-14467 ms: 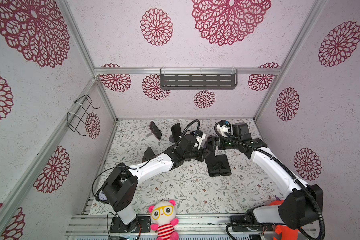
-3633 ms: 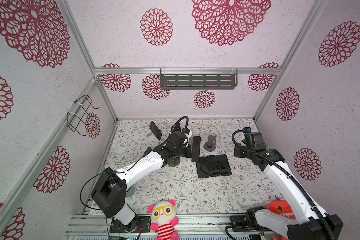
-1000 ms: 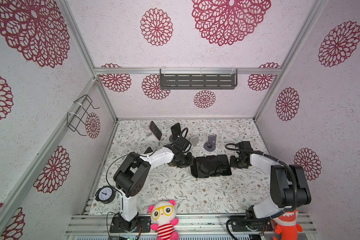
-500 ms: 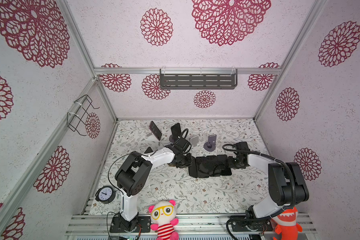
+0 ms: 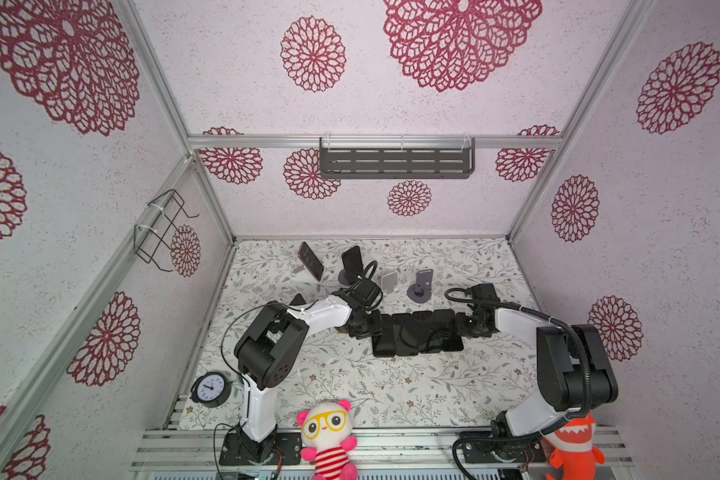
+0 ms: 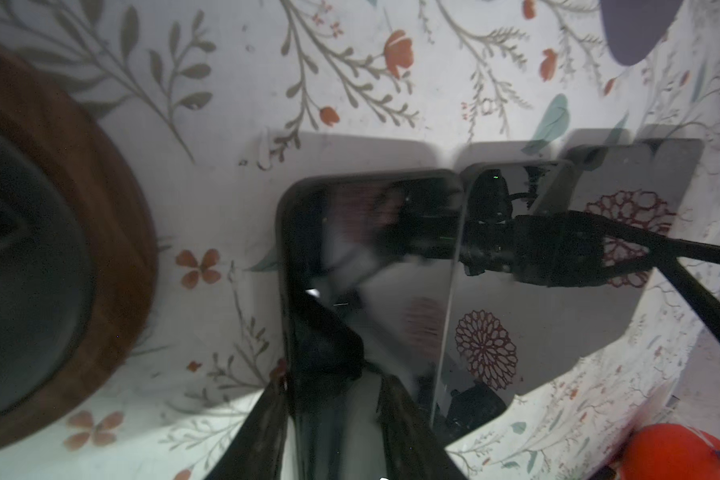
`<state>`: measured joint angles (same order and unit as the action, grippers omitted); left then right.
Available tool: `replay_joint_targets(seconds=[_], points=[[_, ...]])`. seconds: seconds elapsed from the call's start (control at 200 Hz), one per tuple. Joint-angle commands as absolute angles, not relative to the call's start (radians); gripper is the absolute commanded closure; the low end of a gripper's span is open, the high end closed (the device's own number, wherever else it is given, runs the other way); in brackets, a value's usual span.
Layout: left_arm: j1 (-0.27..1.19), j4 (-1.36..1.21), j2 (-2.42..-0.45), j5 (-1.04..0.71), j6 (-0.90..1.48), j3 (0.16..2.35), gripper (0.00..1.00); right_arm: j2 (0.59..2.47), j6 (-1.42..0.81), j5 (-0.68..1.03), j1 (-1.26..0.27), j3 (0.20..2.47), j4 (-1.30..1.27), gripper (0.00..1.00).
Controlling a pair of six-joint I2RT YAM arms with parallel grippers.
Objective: Remove the phone from the phone stand
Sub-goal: 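Open the left gripper to release the phone onto the table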
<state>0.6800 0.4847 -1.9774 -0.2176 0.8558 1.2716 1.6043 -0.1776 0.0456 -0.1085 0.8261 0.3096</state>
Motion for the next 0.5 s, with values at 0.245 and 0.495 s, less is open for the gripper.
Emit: replay_joint_targets(seconds=[0.245, 0.495], points=[[0.696, 0.5, -1.995, -0.197, 0.845, 1.29, 0.56, 1.593, -0.204, 0.026, -0.115, 0.81, 0.314, 0.98], [0.698, 0.502, -1.974, -0.178, 0.841, 1.295, 0.47, 1.572, -0.206, 0.025, -0.115, 0.818, 0.319, 0.91]])
